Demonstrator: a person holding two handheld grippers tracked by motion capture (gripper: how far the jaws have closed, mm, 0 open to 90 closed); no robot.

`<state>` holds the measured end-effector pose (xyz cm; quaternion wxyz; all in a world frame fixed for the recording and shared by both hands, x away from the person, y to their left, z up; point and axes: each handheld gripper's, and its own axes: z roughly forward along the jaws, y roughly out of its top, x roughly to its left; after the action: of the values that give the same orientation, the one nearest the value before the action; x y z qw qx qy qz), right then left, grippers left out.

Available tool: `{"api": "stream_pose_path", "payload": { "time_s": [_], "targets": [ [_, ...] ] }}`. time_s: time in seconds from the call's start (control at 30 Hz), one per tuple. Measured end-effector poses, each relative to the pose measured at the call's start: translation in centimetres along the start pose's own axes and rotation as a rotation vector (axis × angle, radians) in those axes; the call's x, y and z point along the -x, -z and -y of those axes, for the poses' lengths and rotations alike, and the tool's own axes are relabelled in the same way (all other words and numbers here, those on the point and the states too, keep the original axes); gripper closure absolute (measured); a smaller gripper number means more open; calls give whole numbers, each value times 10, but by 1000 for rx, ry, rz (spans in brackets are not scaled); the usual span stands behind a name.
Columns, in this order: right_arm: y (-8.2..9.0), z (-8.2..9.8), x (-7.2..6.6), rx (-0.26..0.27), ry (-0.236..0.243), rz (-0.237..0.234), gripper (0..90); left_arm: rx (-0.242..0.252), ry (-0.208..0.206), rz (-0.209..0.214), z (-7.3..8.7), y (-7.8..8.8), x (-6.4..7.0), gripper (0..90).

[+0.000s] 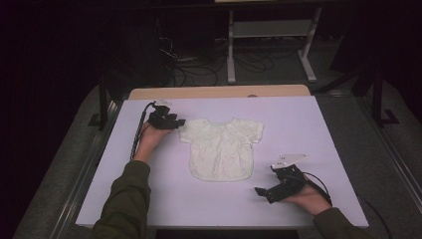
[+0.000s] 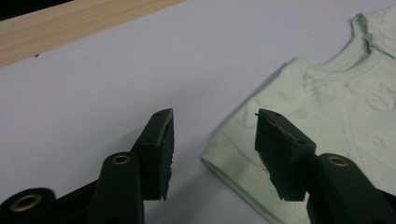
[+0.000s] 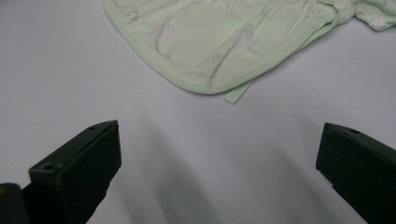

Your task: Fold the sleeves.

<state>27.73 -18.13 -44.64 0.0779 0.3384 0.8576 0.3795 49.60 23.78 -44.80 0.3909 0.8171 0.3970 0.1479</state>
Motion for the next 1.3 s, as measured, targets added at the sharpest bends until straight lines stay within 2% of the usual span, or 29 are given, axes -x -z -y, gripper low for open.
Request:
{"api": "stream_pose_path", "payload": {
  "time_s": [0.57, 0.77, 0.87, 1.3],
  "targets": [
    [0, 0, 0, -5, 7, 3, 0, -36, -11, -3, 3, -7, 4, 602],
    [0, 0, 0, -6, 8, 4, 0, -47, -25, -4, 3, -7, 5, 668],
    [0, 0, 0, -6, 7, 4, 0, -50, -32, 3, 2, -6, 7, 730],
    [0, 0, -1, -6, 12, 5, 0, -36, -19, 26, 5, -7, 10, 852]
  ]
}}
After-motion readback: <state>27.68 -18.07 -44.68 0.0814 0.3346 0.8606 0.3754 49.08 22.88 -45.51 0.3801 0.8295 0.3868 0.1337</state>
